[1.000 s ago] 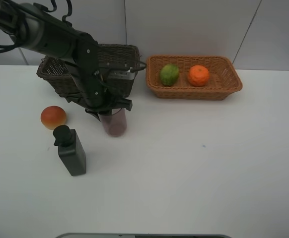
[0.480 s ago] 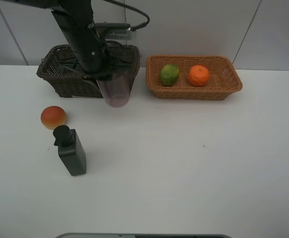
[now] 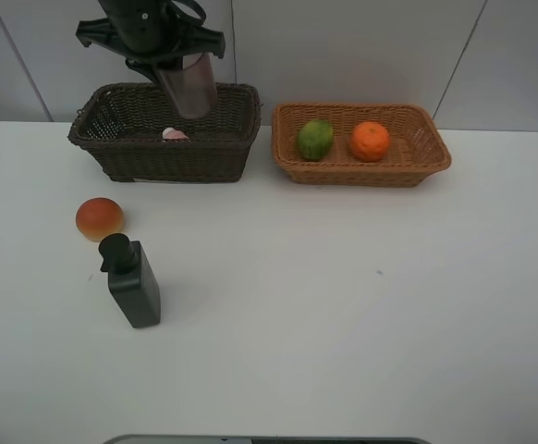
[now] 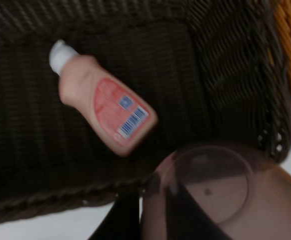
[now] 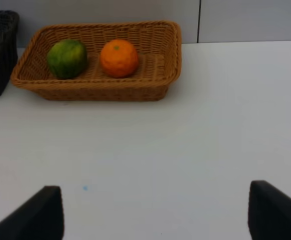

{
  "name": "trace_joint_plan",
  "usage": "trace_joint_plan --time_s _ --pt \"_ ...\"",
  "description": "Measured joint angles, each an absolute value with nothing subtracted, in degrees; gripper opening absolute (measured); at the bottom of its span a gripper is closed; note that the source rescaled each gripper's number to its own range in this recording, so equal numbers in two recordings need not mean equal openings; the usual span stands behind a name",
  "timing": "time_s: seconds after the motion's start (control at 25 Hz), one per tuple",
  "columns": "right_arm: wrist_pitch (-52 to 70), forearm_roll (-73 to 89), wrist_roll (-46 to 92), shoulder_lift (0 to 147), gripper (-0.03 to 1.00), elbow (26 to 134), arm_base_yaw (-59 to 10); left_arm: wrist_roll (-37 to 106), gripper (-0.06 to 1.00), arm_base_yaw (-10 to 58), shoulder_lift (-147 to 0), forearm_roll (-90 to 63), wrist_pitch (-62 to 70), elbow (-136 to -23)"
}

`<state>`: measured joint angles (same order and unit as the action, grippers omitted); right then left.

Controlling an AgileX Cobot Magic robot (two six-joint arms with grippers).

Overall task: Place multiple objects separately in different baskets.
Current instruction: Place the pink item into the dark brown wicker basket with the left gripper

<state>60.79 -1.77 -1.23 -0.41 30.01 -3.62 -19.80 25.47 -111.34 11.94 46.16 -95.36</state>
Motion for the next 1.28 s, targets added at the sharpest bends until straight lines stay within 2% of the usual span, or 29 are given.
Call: trace_joint_plan --time_s 0.28,0.76,1.28 --pt "60.8 -1.8 -1.2 -0.4 0.55 30.0 -3.6 -21.9 0.00 22.6 -112.1 16.3 35.9 -95.4" --pt "60.8 -1.8 -1.2 -0.4 0.55 30.0 -3.6 -22.1 0.00 22.4 -124.3 16.8 22.6 -95.4" --pt "60.8 -1.8 -1.2 -0.4 0.55 30.0 -3.6 -22.1 0.00 22.4 -129.8 15.8 20.4 -95.4"
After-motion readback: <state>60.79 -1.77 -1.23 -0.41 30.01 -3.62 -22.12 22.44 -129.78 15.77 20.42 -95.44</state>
